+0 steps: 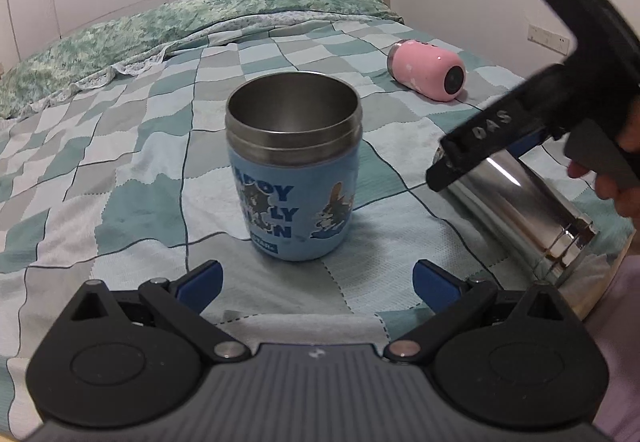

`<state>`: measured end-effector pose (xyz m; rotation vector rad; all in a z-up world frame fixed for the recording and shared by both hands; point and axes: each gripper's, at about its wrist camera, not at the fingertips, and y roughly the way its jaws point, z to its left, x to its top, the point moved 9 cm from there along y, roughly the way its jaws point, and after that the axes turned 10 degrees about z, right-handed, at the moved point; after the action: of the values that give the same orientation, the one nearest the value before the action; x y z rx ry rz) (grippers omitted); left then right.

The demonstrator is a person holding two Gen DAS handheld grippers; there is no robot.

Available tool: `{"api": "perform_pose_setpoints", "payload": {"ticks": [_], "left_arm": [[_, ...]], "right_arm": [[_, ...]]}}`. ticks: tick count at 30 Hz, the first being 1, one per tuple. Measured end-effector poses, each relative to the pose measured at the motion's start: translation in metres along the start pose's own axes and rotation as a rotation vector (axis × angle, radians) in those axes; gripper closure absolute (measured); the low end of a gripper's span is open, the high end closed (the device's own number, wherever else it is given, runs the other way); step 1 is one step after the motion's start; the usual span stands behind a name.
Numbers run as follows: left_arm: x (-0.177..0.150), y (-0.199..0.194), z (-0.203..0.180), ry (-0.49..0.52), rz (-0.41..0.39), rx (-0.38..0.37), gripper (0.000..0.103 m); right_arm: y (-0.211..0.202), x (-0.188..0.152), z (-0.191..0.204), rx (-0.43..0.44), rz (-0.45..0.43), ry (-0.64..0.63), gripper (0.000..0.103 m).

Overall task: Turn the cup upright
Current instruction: 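Rotate the held thermos upright with the right tool, then lower the thermos upright beside the blue cup and open the right tool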

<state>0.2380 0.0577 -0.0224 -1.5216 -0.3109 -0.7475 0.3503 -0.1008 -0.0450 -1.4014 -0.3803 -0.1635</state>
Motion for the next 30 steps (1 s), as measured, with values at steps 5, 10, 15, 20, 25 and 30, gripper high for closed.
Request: {"api": "perform_pose_setpoints", "payload": {"ticks": [5, 10, 15, 20, 25, 30], "left_arm": [[-0.002, -0.001, 0.004, -0.023, -0.002, -0.004, 0.000], [0.000, -0.007, 0.002, -0.026, -0.019, -0.006, 0.000], [0.006, -0.017, -0.002, -0.030, -0.047, -0.006, 0.000], [0.010, -0.028, -0.004, -0.040, -0.073, 0.005, 0.000], [0.010, -0.034, -0.003, -0.070, -0.084, 0.016, 0.000], [0.007, -0.033, -0.004, -0.084, -0.081, 0.024, 0.000]], "right_arm": [[0.005, 0.000, -0.001, 0.011, 0.032, 0.015, 0.040], [-0.032, -0.009, 0.002, 0.055, -0.110, -0.050, 0.040], [-0.079, -0.024, 0.007, 0.104, -0.314, -0.102, 0.041], [-0.127, -0.028, 0.014, 0.068, -0.606, -0.182, 0.041], [-0.142, -0.013, 0.024, 0.014, -0.858, -0.234, 0.041], [-0.113, -0.001, 0.025, -0.016, -0.915, -0.223, 0.041]]}}
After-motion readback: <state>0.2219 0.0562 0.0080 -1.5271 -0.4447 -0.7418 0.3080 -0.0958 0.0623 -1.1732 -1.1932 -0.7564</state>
